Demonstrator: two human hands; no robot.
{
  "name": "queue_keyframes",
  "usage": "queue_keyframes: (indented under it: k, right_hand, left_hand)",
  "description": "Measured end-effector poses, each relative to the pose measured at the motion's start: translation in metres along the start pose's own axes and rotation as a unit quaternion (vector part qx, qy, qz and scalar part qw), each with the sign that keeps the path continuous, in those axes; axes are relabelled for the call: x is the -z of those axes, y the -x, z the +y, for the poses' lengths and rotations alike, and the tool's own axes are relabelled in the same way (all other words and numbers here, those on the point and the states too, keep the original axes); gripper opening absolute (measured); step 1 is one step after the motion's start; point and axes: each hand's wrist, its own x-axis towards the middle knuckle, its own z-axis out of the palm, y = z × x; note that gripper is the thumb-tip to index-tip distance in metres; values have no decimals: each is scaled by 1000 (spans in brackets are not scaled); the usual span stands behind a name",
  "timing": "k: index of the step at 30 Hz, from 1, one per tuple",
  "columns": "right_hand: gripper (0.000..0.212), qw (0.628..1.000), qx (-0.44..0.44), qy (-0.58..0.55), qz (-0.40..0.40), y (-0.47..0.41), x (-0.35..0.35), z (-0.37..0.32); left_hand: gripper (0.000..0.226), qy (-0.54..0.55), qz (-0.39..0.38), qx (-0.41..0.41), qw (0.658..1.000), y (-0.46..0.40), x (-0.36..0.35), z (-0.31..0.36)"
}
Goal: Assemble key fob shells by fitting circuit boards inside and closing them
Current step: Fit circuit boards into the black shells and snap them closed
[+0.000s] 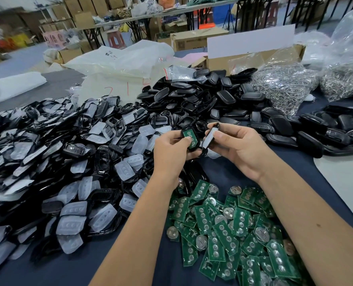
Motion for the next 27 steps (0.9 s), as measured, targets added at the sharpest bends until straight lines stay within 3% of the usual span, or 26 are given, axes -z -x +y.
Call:
queue_keyframes:
  k: [6, 14, 18, 23, 27]
  right_hand:
    - [37, 1000, -8, -6, -1, 0, -1, 0]
    - [37, 1000, -5, 7, 11, 0, -1, 1]
    - [35, 999, 8, 26, 34, 0, -3, 2]
    - [12, 996, 20, 62, 69, -1, -1, 6]
    - [13, 993, 25, 80, 82, -1, 0, 9]
  left_hand:
    - [15, -12, -11, -13, 1000, 0, 0, -3]
    - [4, -5, -11, -27, 1000, -2, -1, -7]
    - [3, -44, -12, -80, 996, 1, -2, -7]
    - [9, -116, -15, -159, 980, 4, -9, -11]
    - [2, -146, -28, -183, 972, 3, -11, -15]
